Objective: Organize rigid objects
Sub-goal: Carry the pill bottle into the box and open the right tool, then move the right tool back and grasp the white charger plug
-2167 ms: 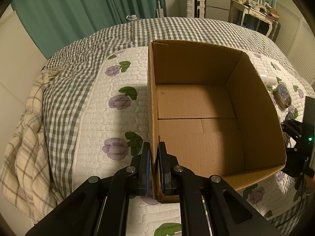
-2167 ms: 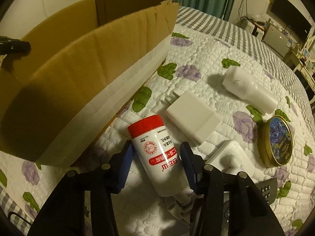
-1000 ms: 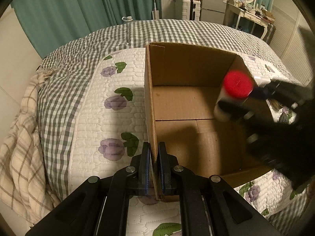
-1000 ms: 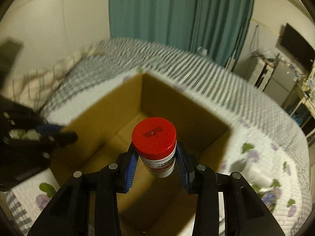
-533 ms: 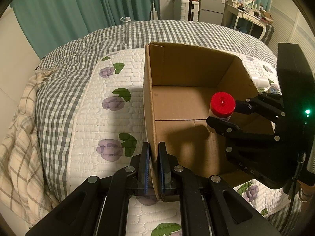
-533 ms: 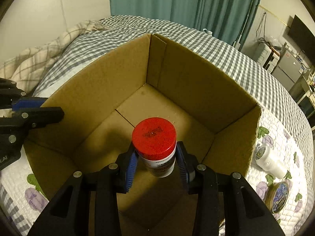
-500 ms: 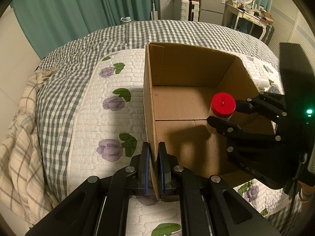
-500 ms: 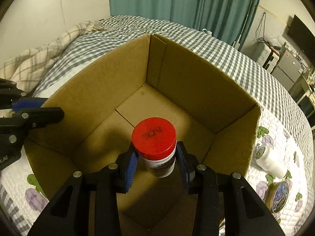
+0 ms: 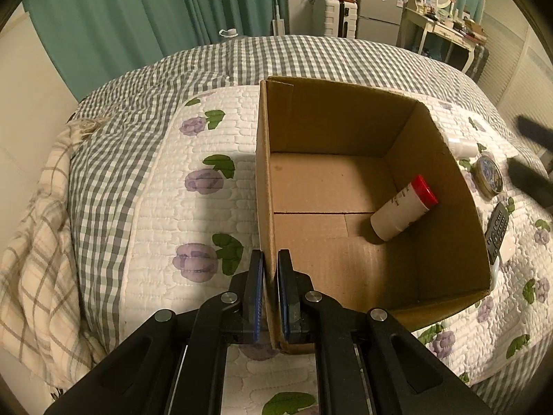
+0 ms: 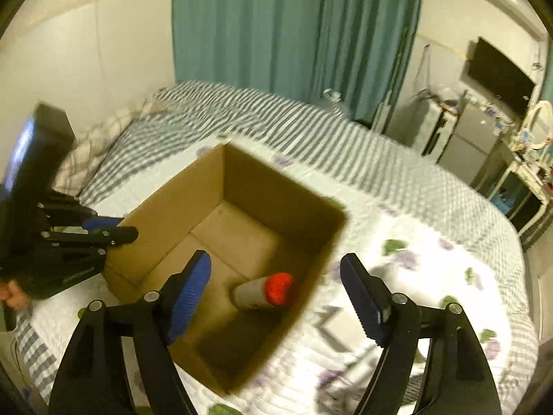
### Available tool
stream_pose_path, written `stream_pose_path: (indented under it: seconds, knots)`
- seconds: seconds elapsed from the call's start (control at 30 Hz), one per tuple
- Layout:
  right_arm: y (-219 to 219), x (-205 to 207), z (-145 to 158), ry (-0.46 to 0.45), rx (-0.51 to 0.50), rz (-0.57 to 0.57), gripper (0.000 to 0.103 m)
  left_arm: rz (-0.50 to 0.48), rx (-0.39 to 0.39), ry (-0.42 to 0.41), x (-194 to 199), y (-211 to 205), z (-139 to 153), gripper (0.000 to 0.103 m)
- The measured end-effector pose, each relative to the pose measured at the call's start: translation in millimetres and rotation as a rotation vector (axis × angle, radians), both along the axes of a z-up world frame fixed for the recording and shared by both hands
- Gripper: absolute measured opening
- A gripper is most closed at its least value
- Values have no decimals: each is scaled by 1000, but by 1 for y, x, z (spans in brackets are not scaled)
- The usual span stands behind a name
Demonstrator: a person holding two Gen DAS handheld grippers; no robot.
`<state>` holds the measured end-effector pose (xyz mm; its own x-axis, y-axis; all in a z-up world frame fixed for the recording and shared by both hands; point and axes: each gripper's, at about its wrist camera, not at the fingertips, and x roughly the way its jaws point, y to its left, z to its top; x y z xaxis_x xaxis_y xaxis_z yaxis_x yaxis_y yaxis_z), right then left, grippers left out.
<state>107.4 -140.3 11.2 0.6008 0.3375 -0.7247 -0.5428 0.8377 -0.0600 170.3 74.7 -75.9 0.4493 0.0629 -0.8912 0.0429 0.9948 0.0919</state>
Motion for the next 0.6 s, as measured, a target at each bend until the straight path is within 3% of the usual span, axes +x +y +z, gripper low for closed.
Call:
stream_pose_path:
  seconds: [0.17, 0.3, 0.6]
  knots:
    - [-51, -10, 26, -65, -3, -78, 82, 13, 10, 0, 0, -2, 1, 8]
    - [-89, -8, 21, -71, -22, -151, 82, 21, 18, 1, 0, -3, 0, 8]
    - [-135, 10, -70, 49, -81, -229, 82, 26, 24, 2, -1, -4, 0, 8]
